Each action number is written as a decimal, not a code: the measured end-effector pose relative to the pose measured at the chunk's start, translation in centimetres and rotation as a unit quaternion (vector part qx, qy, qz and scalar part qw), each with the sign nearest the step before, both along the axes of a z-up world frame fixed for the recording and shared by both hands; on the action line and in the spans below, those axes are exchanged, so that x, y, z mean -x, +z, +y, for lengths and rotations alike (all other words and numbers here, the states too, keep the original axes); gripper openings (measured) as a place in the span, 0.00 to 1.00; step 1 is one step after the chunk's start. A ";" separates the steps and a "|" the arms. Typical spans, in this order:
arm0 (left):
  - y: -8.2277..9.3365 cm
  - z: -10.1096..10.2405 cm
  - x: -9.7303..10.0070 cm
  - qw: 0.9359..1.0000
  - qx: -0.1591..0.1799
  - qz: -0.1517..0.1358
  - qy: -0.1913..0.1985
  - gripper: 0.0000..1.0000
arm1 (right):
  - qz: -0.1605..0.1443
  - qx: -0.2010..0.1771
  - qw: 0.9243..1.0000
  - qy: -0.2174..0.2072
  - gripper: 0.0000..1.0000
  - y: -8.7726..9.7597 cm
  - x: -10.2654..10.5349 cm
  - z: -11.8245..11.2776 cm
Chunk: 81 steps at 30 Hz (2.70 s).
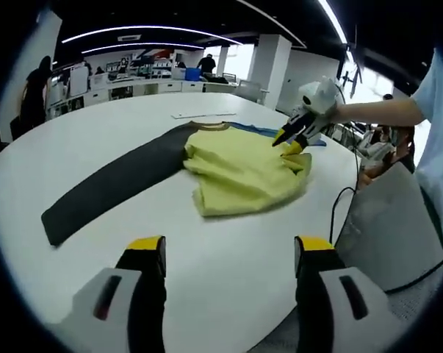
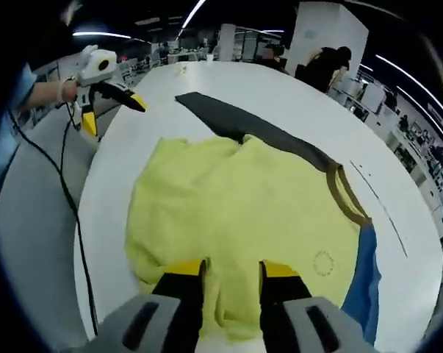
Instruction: Fold the garment on the visible template until the final outline fits inside the template.
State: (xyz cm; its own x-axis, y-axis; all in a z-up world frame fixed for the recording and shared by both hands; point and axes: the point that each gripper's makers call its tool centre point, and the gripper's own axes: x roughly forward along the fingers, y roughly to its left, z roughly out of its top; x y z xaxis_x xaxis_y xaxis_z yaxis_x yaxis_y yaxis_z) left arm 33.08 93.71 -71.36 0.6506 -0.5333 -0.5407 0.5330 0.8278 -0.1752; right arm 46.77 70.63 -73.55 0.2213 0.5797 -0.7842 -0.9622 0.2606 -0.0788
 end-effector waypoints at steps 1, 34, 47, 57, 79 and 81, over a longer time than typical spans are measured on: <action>0.0 -0.1 0.0 1.000 0.001 -0.001 -0.001 0.68 | 0.002 -0.007 1.000 -0.008 0.32 0.2 -0.1 -0.2; 0.5 -1.2 -1.0 1.000 0.000 -0.002 -0.027 0.70 | 0.073 -0.127 0.969 -0.202 0.84 2.0 1.7 -7.4; 0.2 -1.5 -0.7 1.000 0.005 0.002 -0.028 0.70 | 0.068 -0.097 0.965 -0.234 0.54 -0.8 2.2 -9.1; 0.1 -1.3 -0.5 1.000 0.006 0.004 -0.023 0.70 | 0.103 -0.100 0.967 -0.211 0.31 -2.4 3.8 -6.7; -0.5 -1.4 -0.2 1.000 0.012 0.009 -0.017 0.68 | 0.111 -0.100 0.963 -0.226 0.00 -2.6 5.4 -7.1; -0.7 -1.5 -0.2 1.000 0.011 0.011 -0.019 0.67 | 0.113 -0.107 0.959 -0.235 0.00 -2.1 5.6 -7.5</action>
